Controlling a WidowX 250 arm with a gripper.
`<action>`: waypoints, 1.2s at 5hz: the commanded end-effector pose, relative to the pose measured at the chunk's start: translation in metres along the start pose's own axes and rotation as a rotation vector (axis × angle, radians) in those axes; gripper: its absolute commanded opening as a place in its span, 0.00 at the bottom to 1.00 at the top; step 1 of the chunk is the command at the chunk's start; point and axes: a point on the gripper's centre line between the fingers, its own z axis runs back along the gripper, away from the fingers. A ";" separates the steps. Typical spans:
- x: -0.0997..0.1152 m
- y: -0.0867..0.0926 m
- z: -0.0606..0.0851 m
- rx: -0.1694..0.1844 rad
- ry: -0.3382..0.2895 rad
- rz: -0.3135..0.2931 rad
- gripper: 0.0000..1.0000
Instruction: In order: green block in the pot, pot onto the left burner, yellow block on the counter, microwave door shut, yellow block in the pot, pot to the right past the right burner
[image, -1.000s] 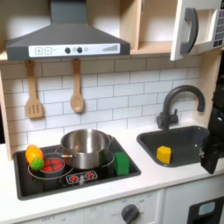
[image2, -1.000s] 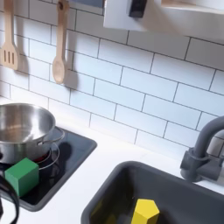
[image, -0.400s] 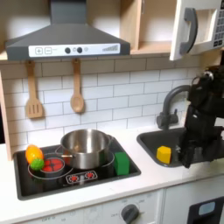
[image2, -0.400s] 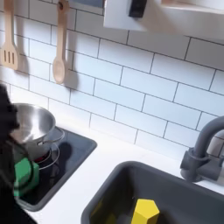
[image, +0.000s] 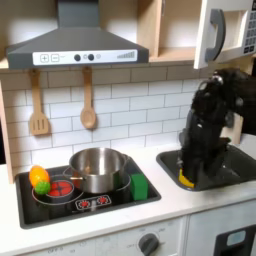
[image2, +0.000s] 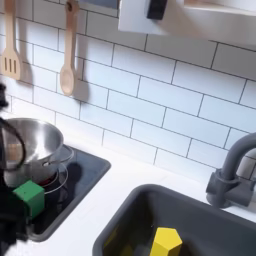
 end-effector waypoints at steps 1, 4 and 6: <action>0.034 0.025 0.006 0.032 -0.056 0.058 0.00; 0.096 0.064 0.033 0.076 -0.219 0.108 0.00; 0.139 0.084 0.064 0.113 -0.350 0.102 0.00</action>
